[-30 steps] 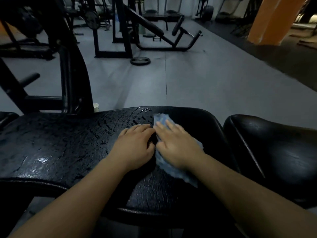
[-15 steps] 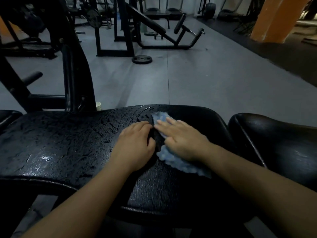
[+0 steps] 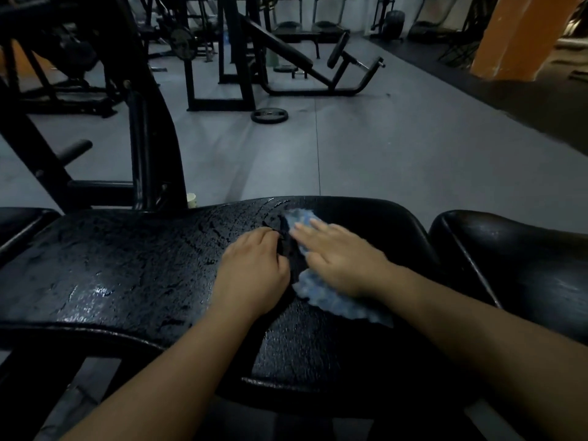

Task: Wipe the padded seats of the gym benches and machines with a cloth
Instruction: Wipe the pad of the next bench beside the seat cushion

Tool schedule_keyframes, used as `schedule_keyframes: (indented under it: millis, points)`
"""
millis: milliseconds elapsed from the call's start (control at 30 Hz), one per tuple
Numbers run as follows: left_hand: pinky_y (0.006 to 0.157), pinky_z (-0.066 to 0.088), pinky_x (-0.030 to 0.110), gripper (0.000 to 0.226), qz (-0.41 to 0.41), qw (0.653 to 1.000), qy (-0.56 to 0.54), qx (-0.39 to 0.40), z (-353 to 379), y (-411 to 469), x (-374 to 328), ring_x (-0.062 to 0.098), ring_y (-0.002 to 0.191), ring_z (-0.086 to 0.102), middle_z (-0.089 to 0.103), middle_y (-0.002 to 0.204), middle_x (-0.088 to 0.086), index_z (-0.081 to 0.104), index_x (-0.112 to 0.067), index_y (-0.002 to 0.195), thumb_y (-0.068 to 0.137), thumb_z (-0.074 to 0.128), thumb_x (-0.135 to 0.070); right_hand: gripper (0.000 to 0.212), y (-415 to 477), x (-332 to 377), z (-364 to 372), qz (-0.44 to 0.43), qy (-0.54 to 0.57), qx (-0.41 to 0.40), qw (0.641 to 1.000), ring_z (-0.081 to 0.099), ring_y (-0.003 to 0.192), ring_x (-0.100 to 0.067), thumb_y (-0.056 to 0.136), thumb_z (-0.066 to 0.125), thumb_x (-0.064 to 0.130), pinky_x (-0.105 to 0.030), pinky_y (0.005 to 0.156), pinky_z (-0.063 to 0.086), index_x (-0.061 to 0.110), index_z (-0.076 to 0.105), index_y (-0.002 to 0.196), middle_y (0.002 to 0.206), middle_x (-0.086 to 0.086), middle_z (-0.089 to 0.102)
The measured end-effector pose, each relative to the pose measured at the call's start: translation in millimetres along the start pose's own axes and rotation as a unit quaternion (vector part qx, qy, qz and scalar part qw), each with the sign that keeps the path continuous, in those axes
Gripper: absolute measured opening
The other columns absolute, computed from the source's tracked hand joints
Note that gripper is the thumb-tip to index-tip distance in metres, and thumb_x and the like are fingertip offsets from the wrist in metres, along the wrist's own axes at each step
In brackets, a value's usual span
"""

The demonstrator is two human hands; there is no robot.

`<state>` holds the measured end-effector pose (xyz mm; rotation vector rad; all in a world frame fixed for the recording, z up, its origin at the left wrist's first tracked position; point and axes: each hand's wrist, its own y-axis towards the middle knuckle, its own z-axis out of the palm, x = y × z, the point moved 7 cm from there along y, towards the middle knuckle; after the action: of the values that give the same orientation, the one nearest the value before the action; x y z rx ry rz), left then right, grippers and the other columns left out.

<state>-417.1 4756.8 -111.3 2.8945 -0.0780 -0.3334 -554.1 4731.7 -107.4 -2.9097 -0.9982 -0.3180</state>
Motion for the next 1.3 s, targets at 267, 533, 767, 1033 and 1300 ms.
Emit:
schedule_keyframes:
  millis: [267,533,767,1033,1300]
  points:
    - [0.11,0.039,0.037,0.054,0.093,0.995,-0.008,0.044,-7,3,14,0.024,0.129,0.049,0.052,0.144,0.003,0.054,-0.014,0.138,0.09,0.034,-0.031,0.079,-9,35,13,0.031,-0.027,-0.013,0.999,-0.005,0.154,-0.017,0.094,0.006,0.058,-0.037,0.125,0.0,0.016,0.009,0.16,0.168,-0.002,0.001]
    - [0.112,0.035,0.036,0.06,0.082,0.996,-0.01,0.029,-12,-3,12,0.021,0.133,0.045,0.049,0.147,0.0,0.051,-0.016,0.141,0.089,0.029,-0.034,0.061,-28,26,5,0.111,-0.032,-0.022,0.993,-0.002,0.154,-0.016,0.104,0.022,0.042,-0.036,0.124,0.003,0.021,0.012,0.16,0.168,0.002,0.006]
    - [0.118,0.029,0.033,0.048,0.099,0.992,-0.017,0.077,-8,-6,20,0.02,0.142,0.036,0.04,0.155,0.002,0.048,-0.015,0.145,0.099,0.043,-0.025,0.08,-98,78,17,-0.005,-0.007,0.005,1.0,-0.002,0.154,-0.012,0.086,0.003,0.052,-0.029,0.12,-0.006,0.023,0.016,0.16,0.167,0.005,0.008]
    - [0.115,0.031,0.046,0.067,0.069,0.997,0.007,0.039,-7,-19,30,0.018,0.142,0.037,0.044,0.153,-0.004,0.049,-0.024,0.143,0.088,0.016,-0.046,0.075,-45,83,21,0.097,-0.022,-0.031,0.995,0.001,0.154,-0.022,0.091,0.008,0.044,-0.04,0.124,0.004,0.017,0.018,0.159,0.168,-0.003,0.009]
    - [0.118,0.027,0.044,0.058,0.064,0.997,0.003,0.042,-8,-20,30,0.016,0.144,0.033,0.04,0.155,-0.006,0.045,-0.025,0.146,0.093,0.024,-0.04,0.07,-23,44,15,0.157,-0.023,-0.031,0.987,0.003,0.154,-0.022,0.1,0.014,0.055,-0.041,0.124,0.008,0.018,0.018,0.159,0.167,-0.002,0.012]
